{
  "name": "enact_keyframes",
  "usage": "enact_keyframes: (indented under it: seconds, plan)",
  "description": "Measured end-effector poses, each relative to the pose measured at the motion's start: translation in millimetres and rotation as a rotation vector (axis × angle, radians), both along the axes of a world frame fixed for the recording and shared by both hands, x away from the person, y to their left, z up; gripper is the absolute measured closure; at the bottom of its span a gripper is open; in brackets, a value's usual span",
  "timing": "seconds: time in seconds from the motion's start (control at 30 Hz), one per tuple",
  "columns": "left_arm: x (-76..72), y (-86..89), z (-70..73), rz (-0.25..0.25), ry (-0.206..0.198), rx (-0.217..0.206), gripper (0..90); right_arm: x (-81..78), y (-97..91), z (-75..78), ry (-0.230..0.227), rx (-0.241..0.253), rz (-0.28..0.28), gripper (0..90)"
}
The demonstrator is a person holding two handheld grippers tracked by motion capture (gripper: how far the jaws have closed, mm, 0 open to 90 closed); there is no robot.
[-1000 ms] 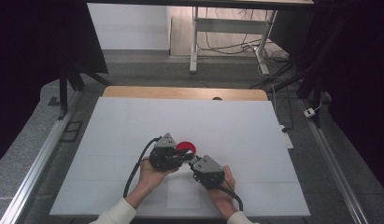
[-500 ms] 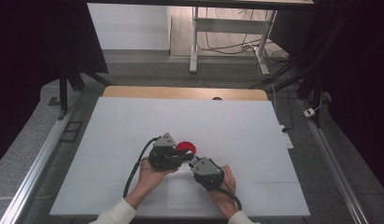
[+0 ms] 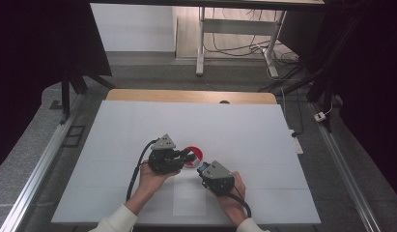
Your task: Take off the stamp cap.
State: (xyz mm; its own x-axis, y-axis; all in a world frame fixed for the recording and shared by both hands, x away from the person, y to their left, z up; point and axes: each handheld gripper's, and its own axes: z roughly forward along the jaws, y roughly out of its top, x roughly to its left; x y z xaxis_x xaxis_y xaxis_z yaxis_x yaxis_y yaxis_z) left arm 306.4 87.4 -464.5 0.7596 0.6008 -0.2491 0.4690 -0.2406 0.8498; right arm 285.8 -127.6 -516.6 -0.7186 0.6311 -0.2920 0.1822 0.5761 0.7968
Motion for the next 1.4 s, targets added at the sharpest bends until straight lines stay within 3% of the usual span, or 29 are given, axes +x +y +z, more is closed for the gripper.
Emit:
enact_keyframes:
  seconds: [0.4, 1.1, 1.4]
  plan:
    - [-0.6, 0.2, 0.5, -0.009, -0.002, -0.003, 75.9, 2.1, -10.8, 2.3, 0.017, 0.030, 0.006, 65.1]
    - [-1.6, 2.6, 3.1, -0.007, -0.009, -0.009, 75.9, 2.9, -52.5, 7.0, 0.034, 0.068, 0.008, 65.1]
    - [-1.9, 4.1, 4.7, -0.005, -0.012, -0.010, 75.8, -2.2, -80.4, 12.2, 0.033, 0.091, -0.045, 65.0]
